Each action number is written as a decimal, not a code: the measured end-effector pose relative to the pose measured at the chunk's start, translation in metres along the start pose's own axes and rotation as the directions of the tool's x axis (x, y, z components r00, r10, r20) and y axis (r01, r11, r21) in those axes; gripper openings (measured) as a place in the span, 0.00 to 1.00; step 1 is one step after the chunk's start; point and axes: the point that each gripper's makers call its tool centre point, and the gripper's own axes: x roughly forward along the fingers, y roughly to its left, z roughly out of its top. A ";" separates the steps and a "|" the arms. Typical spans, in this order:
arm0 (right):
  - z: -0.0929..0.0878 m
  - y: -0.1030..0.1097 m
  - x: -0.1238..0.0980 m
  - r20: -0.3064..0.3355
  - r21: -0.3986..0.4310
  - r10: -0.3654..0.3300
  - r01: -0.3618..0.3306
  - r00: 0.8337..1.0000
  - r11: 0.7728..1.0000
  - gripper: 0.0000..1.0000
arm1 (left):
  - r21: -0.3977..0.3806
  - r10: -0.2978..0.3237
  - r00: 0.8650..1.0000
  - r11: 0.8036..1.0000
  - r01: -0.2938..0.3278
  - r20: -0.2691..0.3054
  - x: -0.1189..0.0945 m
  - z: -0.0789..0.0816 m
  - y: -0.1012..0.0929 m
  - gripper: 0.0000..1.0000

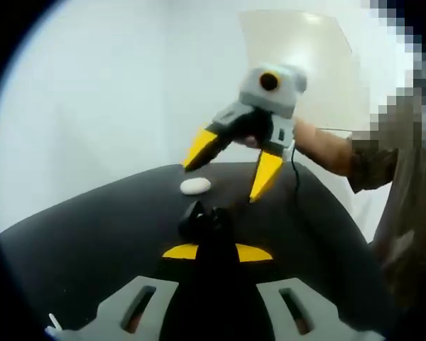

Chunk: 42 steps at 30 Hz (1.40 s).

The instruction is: Pick up three earphones and place each one into its charging case using tactile feedback, ensure that each earphone is properly inserted and securely positioned inside the case.

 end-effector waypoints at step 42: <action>-0.003 0.024 0.003 0.288 -0.074 0.226 -0.213 0.931 0.974 0.27 | -0.070 -0.013 1.000 0.997 0.012 -0.014 0.002 -0.001 0.011 0.14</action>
